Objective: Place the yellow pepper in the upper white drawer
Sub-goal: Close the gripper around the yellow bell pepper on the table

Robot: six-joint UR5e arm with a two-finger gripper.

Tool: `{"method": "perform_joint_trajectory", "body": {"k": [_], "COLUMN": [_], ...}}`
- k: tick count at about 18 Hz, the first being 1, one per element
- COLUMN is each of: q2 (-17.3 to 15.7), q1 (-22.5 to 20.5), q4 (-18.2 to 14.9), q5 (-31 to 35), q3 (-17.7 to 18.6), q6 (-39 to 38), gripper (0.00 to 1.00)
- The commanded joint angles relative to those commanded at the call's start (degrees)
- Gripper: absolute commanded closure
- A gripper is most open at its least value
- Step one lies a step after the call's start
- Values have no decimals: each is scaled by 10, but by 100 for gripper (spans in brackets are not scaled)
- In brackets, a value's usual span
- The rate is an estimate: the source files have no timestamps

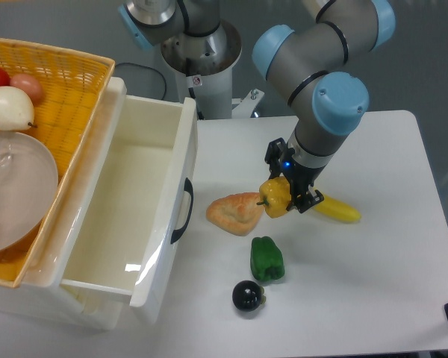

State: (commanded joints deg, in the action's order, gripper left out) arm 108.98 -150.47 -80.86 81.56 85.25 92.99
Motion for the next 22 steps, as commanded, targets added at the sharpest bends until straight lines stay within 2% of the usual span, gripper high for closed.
{"method": "perform_joint_trajectory", "body": {"k": [3,6,13,15,17,20,22], "q2": [-1,0,-4,-15,-24,-32,-48], "q1": [-1,4,11,10,9,11,8], "q4": [0,0,-2,-4,-18,-53,-70], "q5": [-4,-7,-5,-4,-4,0,2], "q3": [-3,-11,-11,-7,-9,-4,-4], "q6": [-9,-65,-105,-109,-149,-276,-292], "gripper": [93,93,93,93,93,93,93]}}
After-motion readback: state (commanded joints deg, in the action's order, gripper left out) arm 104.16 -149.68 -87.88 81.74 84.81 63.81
